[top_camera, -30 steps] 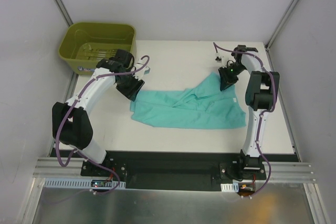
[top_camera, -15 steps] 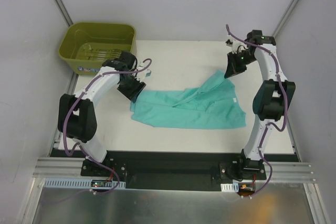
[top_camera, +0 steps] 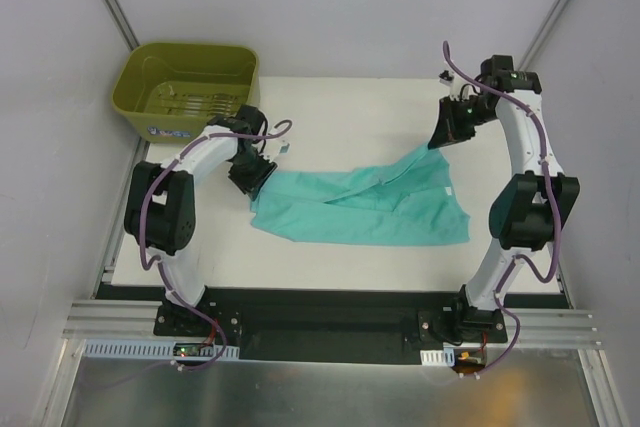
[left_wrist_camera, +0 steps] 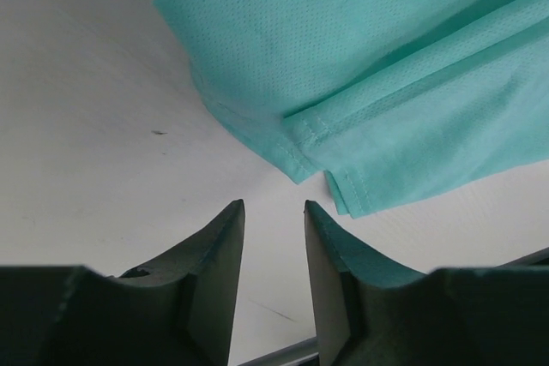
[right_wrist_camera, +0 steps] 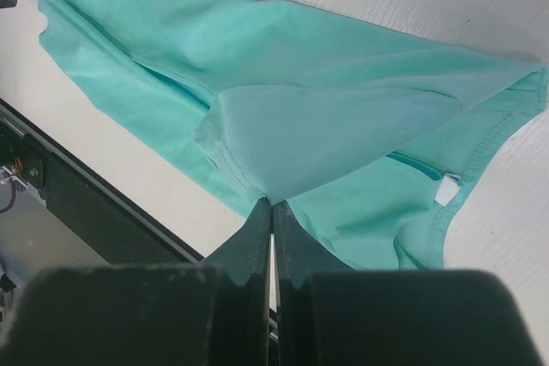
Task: Roll the t-shirts
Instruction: Flatten out the T-shirt at the center of the board.
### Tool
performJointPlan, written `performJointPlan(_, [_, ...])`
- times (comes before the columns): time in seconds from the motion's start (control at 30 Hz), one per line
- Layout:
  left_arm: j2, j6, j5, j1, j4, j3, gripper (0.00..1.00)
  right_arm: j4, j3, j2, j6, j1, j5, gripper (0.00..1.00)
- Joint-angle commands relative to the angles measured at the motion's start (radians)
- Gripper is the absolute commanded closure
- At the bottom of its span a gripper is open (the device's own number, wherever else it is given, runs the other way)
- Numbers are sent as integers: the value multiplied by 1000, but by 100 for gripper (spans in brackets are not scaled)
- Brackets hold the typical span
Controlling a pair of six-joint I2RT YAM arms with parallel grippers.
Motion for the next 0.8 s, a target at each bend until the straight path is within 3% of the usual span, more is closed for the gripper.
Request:
performJointPlan(0.0, [40, -44, -39, 12, -14, -12, 69, -10, 5, -18, 16, -2, -2, 99])
performJointPlan(0.13, [55, -70, -23, 12, -14, -34, 71, -8, 14, -9, 15, 1, 2, 99])
performJointPlan(0.23, [72, -87, -13, 12, -9, -43, 62, -8, 19, -6, 15, 5, 5, 99])
performJointPlan(0.37, [95, -103, 1, 12, -4, -28, 57, -11, 12, -3, 9, 13, 12, 99])
performJointPlan(0.6, [123, -100, 6, 13, 3, -43, 64, -10, 9, 5, 4, 21, 21, 99])
performJointPlan(0.77, [132, -88, 6, 13, 9, -52, 76, -5, 17, 11, 3, 19, 32, 99])
